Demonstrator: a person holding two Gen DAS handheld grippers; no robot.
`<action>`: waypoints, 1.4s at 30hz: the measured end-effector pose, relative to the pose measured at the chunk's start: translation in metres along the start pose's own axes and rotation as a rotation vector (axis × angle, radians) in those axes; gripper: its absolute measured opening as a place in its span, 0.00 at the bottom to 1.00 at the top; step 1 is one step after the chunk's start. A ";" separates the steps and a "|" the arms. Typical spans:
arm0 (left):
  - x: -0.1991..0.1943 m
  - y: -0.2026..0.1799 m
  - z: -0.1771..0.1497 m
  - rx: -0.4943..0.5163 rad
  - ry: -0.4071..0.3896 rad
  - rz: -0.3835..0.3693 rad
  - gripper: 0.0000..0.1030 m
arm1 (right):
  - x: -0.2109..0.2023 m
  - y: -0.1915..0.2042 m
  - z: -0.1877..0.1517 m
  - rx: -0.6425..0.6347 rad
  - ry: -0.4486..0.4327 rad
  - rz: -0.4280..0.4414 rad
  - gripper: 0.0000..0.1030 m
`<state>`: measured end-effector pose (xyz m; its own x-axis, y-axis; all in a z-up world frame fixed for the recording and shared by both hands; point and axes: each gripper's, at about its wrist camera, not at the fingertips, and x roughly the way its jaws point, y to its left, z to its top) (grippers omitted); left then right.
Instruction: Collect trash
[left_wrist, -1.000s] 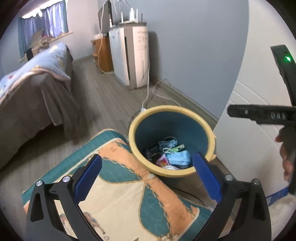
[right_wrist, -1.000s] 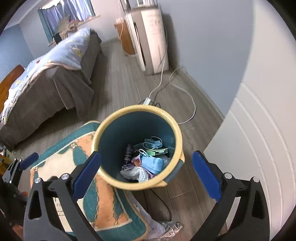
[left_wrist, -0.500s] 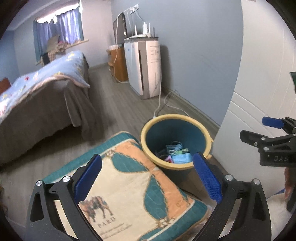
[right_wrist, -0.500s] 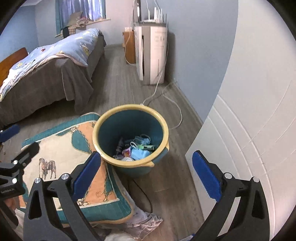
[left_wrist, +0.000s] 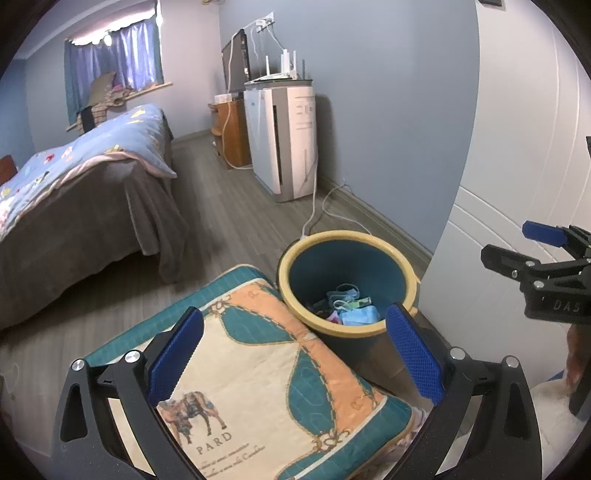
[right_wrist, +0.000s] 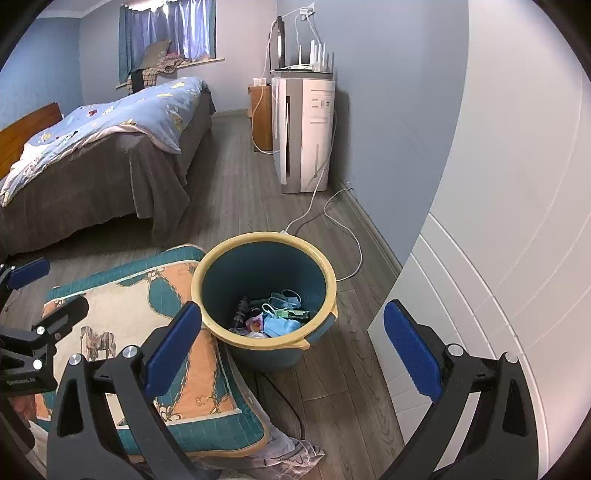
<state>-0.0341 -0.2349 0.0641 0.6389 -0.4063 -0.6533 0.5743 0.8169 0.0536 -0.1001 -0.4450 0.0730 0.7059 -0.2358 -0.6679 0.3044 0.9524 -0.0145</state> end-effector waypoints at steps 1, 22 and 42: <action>-0.001 0.000 0.000 -0.002 -0.001 -0.002 0.95 | 0.000 0.001 0.000 -0.003 0.000 -0.001 0.94; -0.005 0.001 0.003 0.004 -0.001 -0.007 0.95 | -0.001 0.002 0.000 -0.008 0.000 -0.003 0.94; -0.003 0.010 -0.001 -0.009 0.008 -0.029 0.95 | -0.001 0.003 -0.001 -0.008 0.002 -0.004 0.94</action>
<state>-0.0310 -0.2256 0.0658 0.6179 -0.4261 -0.6608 0.5877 0.8086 0.0281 -0.1003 -0.4413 0.0731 0.7036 -0.2396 -0.6690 0.3023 0.9529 -0.0234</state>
